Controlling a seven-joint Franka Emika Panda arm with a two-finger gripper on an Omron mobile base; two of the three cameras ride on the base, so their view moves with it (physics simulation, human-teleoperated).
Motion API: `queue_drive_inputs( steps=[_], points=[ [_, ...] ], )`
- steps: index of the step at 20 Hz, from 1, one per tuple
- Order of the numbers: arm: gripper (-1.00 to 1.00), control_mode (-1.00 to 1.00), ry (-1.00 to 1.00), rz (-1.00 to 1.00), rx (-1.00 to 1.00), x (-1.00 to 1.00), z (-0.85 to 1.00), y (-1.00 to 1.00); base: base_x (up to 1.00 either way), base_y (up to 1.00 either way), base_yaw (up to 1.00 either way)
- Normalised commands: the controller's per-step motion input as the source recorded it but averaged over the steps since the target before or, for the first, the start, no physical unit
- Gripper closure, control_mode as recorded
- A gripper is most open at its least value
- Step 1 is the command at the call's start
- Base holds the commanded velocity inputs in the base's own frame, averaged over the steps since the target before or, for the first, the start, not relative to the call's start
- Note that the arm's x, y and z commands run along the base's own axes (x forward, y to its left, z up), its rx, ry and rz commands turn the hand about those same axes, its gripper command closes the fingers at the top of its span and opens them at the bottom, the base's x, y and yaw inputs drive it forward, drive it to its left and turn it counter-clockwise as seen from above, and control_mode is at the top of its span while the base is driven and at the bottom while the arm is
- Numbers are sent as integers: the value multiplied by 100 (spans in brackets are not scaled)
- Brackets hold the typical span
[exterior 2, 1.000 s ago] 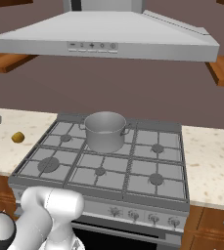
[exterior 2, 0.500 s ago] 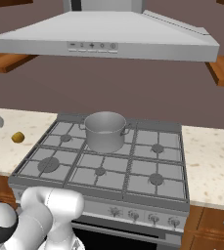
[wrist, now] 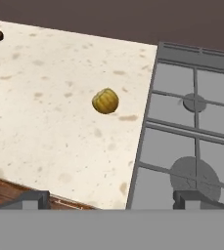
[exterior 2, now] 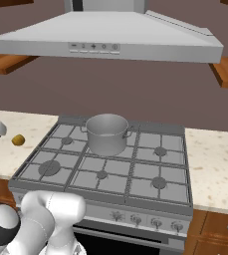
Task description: Turn on the burner for the pot on the stove. Wait thirty seconds for the pot to heat up. Then add the squash to the pot.
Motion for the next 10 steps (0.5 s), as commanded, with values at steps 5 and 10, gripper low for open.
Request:
queue_drive_inputs(
  steps=[5, 10],
  points=[
    [-100, -100, 1, 0, 10, 38, -27, 0, 0, 0, 0],
    [-100, -100, 3, 0, 7, 31, -15, 0, 0, 0, 0]
  ],
)
